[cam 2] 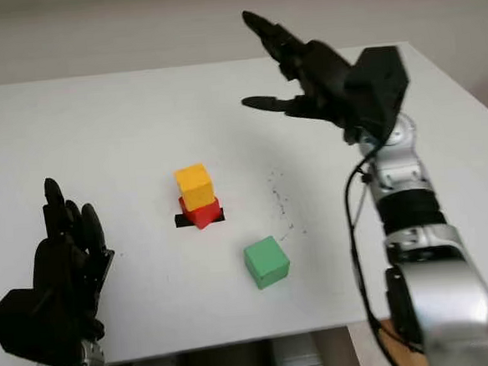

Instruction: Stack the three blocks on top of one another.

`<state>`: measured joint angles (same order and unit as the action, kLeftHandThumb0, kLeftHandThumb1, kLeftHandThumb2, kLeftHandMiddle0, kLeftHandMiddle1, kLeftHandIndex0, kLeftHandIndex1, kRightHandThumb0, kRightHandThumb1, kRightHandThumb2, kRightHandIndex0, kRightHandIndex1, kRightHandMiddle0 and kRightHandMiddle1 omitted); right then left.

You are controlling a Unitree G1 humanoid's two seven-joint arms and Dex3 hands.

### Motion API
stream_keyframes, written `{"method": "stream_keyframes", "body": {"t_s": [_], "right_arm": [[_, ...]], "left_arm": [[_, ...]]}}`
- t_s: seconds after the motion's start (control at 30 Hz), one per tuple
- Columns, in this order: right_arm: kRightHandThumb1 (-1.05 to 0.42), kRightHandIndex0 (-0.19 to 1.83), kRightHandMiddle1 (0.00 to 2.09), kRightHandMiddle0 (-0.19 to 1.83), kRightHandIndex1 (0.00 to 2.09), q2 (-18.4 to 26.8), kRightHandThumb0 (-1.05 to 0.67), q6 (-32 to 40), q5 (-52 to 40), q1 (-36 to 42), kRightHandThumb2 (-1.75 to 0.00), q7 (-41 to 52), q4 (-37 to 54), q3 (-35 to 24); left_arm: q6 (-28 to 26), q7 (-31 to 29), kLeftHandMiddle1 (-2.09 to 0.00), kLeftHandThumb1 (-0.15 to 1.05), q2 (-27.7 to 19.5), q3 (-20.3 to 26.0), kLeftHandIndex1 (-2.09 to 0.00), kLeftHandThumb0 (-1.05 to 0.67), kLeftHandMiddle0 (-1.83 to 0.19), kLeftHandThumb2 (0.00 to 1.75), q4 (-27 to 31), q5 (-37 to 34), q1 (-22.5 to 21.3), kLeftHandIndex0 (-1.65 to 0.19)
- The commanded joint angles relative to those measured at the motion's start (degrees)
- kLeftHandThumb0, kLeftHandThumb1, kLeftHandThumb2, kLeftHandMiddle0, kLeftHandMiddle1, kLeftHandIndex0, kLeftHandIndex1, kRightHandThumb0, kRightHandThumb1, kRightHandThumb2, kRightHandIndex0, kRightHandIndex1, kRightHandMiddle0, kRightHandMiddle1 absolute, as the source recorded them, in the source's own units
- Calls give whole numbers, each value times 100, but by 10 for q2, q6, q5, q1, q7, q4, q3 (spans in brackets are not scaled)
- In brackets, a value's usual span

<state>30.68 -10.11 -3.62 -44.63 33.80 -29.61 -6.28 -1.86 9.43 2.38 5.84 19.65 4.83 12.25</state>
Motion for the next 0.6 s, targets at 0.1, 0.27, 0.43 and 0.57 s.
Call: {"method": "stream_keyframes", "body": {"t_s": [0.1,0.27,0.43,0.57], "right_arm": [[-87,21,19,35,12,60,-68,35,8,98,-5,26,156,-2],[-87,28,13,45,9,94,-69,40,36,196,-5,21,294,-8],[-86,23,8,43,5,111,-62,34,34,261,-5,38,370,-11],[-88,19,6,41,4,129,-64,-25,74,300,-6,32,400,-7]], "left_arm": [[-3,-12,-4,105,-9,1,-3,-70,18,66,6,-5,-6,19],[-8,-15,-5,105,-8,5,-2,-71,18,62,9,-13,-11,18],[-23,-17,-6,105,-19,10,-4,-73,16,62,19,-6,-13,16],[-39,-24,-5,105,-31,14,-4,-73,17,63,26,-5,-21,16]]}}
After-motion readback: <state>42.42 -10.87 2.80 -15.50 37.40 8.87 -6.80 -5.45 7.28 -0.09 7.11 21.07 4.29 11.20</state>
